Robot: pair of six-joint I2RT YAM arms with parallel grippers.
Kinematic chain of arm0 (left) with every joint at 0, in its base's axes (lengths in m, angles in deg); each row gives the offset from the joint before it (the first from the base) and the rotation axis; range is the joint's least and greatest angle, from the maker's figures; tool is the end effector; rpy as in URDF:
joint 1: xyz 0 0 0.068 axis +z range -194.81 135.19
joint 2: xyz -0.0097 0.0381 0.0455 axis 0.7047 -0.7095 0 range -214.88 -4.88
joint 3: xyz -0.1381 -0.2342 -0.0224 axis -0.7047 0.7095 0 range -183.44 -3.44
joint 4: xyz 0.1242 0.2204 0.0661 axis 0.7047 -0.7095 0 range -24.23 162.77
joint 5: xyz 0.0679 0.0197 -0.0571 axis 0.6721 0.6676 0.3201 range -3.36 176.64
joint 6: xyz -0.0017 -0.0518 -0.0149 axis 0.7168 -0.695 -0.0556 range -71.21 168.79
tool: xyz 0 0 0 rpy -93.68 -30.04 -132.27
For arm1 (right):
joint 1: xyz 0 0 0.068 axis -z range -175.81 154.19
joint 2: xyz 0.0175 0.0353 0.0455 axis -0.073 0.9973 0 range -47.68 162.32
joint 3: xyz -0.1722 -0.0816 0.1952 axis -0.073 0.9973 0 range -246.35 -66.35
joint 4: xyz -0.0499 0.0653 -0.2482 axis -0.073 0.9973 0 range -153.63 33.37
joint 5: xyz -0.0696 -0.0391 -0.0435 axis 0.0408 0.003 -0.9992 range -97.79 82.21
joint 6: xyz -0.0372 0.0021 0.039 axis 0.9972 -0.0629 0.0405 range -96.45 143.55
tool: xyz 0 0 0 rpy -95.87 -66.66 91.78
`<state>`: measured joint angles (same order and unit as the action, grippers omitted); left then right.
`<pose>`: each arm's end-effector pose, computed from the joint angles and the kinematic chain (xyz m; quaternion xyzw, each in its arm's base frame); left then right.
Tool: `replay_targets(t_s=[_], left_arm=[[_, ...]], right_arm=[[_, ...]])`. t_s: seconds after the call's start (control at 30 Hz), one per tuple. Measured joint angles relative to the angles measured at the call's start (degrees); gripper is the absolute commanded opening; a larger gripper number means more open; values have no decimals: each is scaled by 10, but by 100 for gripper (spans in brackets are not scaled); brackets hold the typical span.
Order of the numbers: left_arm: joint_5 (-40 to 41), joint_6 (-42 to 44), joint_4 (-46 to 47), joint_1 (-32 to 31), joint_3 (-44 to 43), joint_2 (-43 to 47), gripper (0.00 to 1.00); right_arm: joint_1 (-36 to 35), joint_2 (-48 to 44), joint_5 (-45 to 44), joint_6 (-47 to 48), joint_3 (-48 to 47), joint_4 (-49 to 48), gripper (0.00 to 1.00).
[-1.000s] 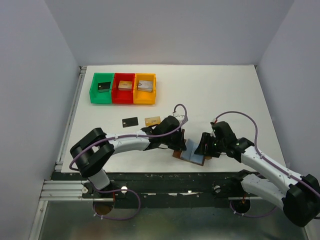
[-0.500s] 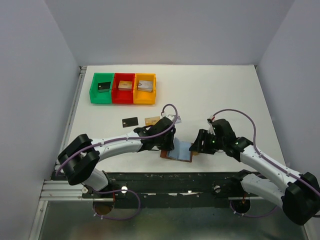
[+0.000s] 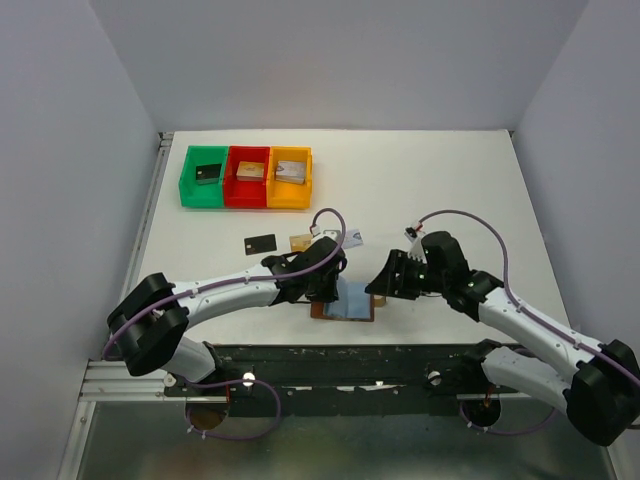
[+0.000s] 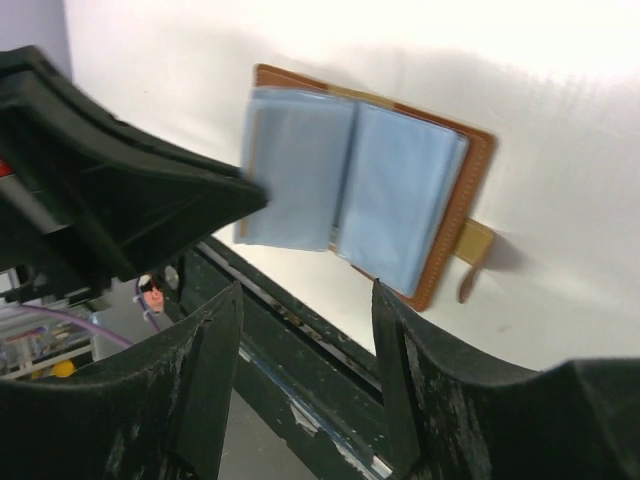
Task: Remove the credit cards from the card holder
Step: Remove the credit card from the card holder.
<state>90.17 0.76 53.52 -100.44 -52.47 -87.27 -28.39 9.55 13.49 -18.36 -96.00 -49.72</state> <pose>0.1650 -0.2375 0.2035 0.0529 0.9454 -0.2338 0.2209 0.1637 0.1199 0.2042 -0.0027 0.8992 0.3784 0.2195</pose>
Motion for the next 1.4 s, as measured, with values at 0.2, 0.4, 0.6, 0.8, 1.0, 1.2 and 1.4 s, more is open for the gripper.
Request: replay_targets(t_s=[0.2, 0.4, 0.6, 0.8, 1.0, 1.2, 1.4], left_arm=[[3, -1, -3, 0, 0, 0, 0], [3, -1, -2, 0, -3, 0, 2], [-1, 3, -1, 0, -11, 0, 22], [-7, 5, 1, 0, -11, 0, 23], [-13, 9, 6, 0, -11, 0, 28], [-14, 15, 7, 0, -11, 0, 37], [-14, 17, 7, 0, -11, 0, 47]], right_arm=[[-18, 30, 31, -2, -19, -39, 62], [-24, 127, 55, -8, -21, -88, 53], [-24, 175, 60, -14, -18, -124, 48], [-24, 202, 65, -16, -18, -144, 42], [-24, 216, 65, -16, -16, -148, 43], [-24, 217, 65, -16, -7, -152, 48], [-24, 220, 65, -16, -6, -152, 52]])
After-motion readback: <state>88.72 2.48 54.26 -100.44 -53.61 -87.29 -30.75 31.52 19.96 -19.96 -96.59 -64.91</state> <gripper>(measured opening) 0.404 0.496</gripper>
